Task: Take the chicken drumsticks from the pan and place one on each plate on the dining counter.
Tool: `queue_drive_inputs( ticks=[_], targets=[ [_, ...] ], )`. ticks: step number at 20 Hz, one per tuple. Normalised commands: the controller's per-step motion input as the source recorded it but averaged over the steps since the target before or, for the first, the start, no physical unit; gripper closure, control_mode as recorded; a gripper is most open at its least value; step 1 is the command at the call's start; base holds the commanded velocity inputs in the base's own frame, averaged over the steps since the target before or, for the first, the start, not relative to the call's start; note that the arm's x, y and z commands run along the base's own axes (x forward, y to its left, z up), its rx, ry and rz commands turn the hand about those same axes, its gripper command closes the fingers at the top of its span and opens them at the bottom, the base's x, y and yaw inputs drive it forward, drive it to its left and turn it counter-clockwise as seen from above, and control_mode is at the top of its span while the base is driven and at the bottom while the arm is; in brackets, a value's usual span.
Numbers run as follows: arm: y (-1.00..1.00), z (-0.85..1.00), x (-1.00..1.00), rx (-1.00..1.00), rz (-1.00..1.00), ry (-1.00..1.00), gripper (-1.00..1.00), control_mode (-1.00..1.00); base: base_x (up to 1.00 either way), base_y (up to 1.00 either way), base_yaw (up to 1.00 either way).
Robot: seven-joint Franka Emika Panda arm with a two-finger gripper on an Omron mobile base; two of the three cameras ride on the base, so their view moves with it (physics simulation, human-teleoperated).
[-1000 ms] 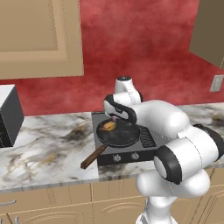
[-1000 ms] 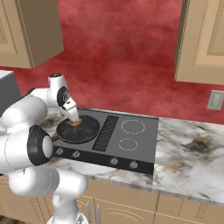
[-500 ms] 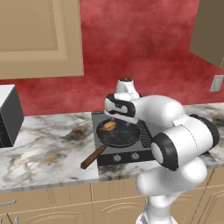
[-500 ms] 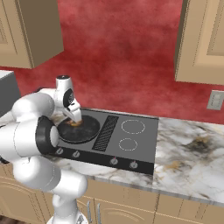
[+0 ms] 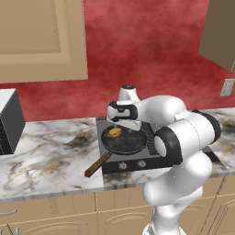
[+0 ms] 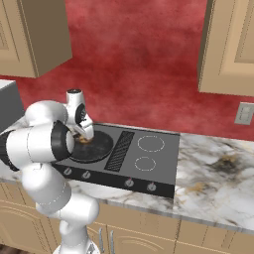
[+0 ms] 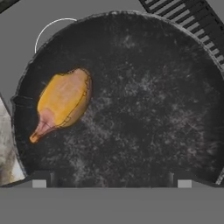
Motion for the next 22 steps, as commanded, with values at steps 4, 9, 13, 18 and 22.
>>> queue_drive_inputs(
  ticks=[4, 9, 13, 18, 22],
  targets=[
    [0.13, -0.12, 0.51, 0.01, 0.0, 0.01, -1.0, -1.0, 0.0, 0.0, 0.0],
    [0.19, -0.23, 0.46, 0.0, 0.0, 0.02, -1.0, -1.0, 0.0, 0.0, 0.0],
    [0.15, -0.21, 0.39, 0.0, 0.0, 0.01, -1.0, -1.0, 0.0, 0.0, 0.0],
    [0.07, -0.23, 0.26, 0.0, 0.0, 0.02, -1.0, -1.0, 0.0, 0.0, 0.0],
    [0.0, -0.25, 0.03, 0.0, 0.0, 0.01, -1.0, -1.0, 0.0, 0.0, 0.0]
  ],
)
